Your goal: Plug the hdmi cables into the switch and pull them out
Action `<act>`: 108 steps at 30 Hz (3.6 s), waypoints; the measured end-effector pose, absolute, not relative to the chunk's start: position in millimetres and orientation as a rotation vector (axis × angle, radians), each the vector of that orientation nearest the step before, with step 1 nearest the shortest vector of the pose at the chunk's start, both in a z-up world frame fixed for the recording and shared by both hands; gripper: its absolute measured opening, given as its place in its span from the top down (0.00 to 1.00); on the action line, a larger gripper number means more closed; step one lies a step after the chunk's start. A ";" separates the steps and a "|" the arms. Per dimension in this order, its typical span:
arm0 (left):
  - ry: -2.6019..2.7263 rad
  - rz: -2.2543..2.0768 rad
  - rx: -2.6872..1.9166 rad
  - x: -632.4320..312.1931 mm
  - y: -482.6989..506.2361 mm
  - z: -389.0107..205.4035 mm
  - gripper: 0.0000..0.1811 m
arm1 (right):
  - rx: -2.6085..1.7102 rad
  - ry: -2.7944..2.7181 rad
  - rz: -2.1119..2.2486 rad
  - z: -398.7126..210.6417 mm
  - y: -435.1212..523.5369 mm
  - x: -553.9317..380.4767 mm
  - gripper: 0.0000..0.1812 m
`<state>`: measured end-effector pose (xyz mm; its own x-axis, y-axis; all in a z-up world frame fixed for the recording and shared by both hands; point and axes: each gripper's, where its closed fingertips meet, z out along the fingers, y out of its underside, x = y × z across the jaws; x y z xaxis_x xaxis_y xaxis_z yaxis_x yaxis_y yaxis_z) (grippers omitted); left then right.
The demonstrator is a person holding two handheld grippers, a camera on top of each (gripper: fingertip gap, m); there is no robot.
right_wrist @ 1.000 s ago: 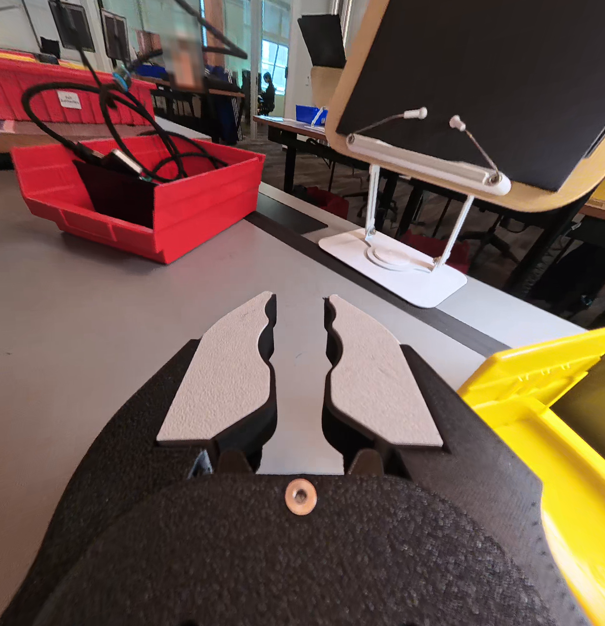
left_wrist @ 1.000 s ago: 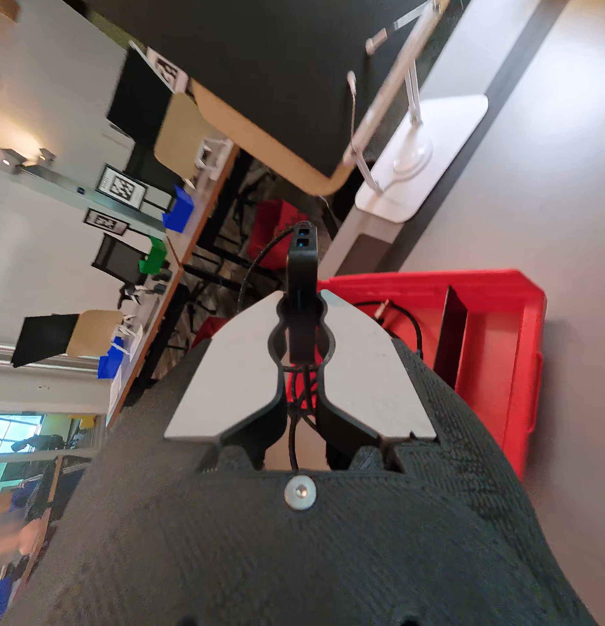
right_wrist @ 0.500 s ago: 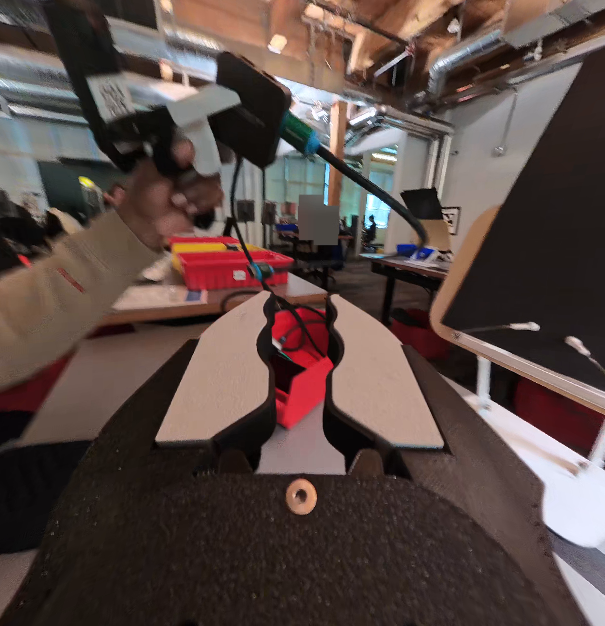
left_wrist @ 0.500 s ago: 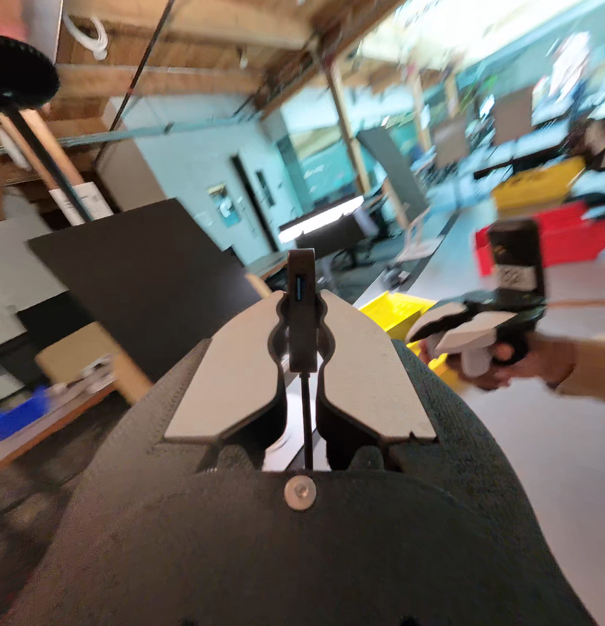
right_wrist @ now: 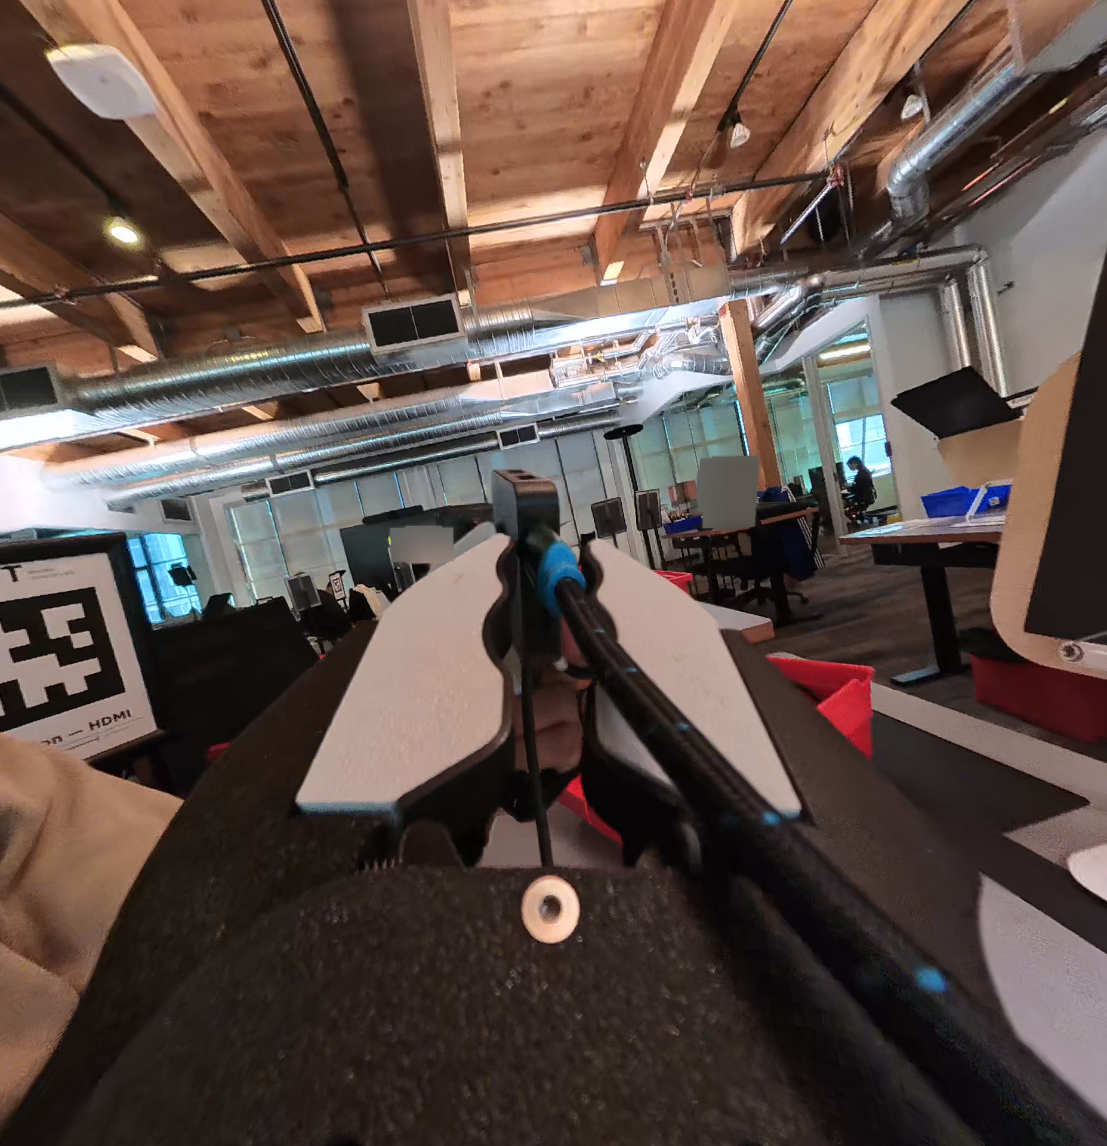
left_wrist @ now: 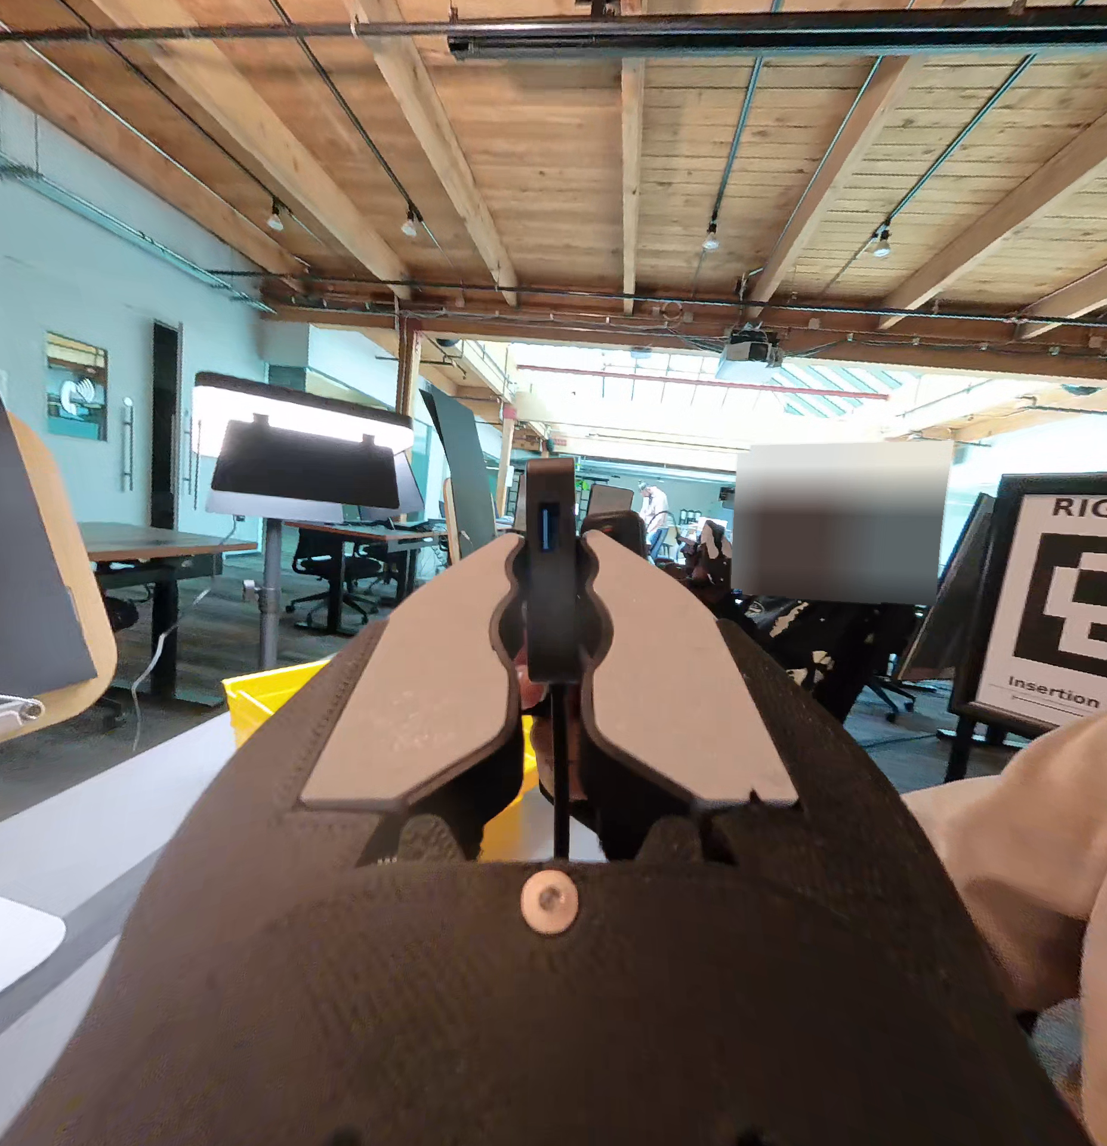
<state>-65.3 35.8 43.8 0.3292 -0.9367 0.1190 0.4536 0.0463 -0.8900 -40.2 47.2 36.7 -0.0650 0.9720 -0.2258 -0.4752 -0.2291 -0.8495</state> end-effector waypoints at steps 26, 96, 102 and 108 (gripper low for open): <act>0.747 -1.233 -1.277 -49.9 36.3 8.4 0.92 | -1.052 -0.887 1.638 18.9 41.8 -41.2 0.93; 0.656 -0.912 -1.348 -114.7 63.3 11.9 0.92 | -1.983 -0.944 0.303 -120.4 210.2 100.7 0.84; 0.810 -0.913 -1.405 -94.5 58.0 -10.2 0.92 | -1.584 -1.141 0.744 -49.3 130.5 13.8 0.84; 1.103 -0.818 -1.442 -61.4 37.9 -43.7 0.92 | -1.327 -1.419 0.979 -35.0 50.9 -35.5 0.82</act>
